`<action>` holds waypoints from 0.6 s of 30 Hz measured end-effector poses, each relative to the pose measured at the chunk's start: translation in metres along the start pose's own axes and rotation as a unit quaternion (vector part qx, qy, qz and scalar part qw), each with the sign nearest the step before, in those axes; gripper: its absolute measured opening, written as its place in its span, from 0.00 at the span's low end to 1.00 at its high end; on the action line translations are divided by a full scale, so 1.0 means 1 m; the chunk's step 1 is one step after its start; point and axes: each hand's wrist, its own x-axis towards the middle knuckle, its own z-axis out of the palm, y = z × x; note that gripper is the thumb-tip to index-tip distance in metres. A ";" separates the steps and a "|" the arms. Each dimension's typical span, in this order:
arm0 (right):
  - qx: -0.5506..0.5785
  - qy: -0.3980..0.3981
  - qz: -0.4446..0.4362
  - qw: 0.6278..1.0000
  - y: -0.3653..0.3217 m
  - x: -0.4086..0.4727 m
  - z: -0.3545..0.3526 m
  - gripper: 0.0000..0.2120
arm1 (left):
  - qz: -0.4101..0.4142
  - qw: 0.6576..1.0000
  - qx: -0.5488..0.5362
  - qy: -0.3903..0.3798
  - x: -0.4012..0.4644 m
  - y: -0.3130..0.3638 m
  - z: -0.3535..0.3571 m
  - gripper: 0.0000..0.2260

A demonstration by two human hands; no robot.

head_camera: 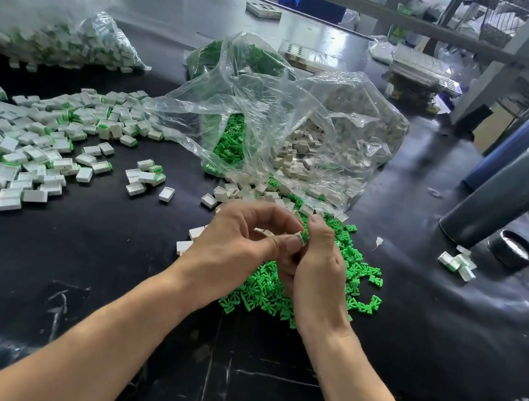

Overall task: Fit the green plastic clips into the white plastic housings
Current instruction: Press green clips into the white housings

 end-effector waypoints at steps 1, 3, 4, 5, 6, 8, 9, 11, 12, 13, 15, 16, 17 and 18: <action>-0.019 0.012 -0.013 1.000 0.000 0.000 0.001 0.25 | 0.001 1.000 -0.003 0.004 0.000 -0.001 0.001 0.03; -0.042 0.034 -0.035 0.998 0.001 0.002 0.004 0.24 | 0.003 1.000 -0.007 0.014 0.000 -0.001 0.003 0.03; -0.049 0.048 -0.041 0.997 0.002 0.004 0.005 0.23 | 0.003 1.000 -0.008 0.018 0.000 -0.002 0.003 0.03; -0.056 0.061 -0.047 0.995 0.003 0.005 0.007 0.23 | 0.003 1.000 -0.009 0.021 0.000 -0.002 0.004 0.03; -0.064 0.074 -0.052 0.994 0.005 0.006 0.009 0.24 | 0.003 1.000 -0.011 0.024 0.000 -0.002 0.004 0.02; -0.077 0.088 -0.065 0.991 0.007 0.008 0.012 0.24 | 0.003 1.000 -0.012 0.027 -0.001 -0.001 0.003 0.02; -0.079 0.093 -0.069 0.990 0.008 0.009 0.012 0.24 | 0.001 1.000 -0.012 0.027 -0.001 -0.001 0.002 0.02; -0.070 0.087 -0.070 0.991 0.009 0.009 0.013 0.24 | -0.007 0.999 -0.011 0.031 -0.001 0.000 0.001 0.02; -0.061 0.079 -0.067 0.993 0.009 0.009 0.012 0.24 | -0.011 0.999 -0.009 0.034 0.000 0.000 0.001 0.02; -0.049 0.070 -0.064 0.994 0.008 0.009 0.012 0.24 | -0.014 0.999 -0.006 0.038 0.001 -0.001 0.001 0.02; -0.023 0.063 -0.048 0.997 0.006 0.007 0.013 0.24 | -0.016 0.999 0.008 0.044 0.002 -0.001 0.001 0.03; -0.009 0.062 -0.038 0.997 0.004 0.006 0.013 0.23 | -0.015 0.999 0.015 0.046 0.002 -0.002 0.001 0.03; 0.005 0.060 -0.031 0.998 0.004 0.005 0.013 0.23 | -0.013 0.999 0.020 0.047 0.002 -0.002 0.001 0.03; 0.014 0.057 -0.028 0.998 0.004 0.005 0.012 0.23 | -0.012 0.999 0.024 0.048 0.002 -0.002 0.001 0.03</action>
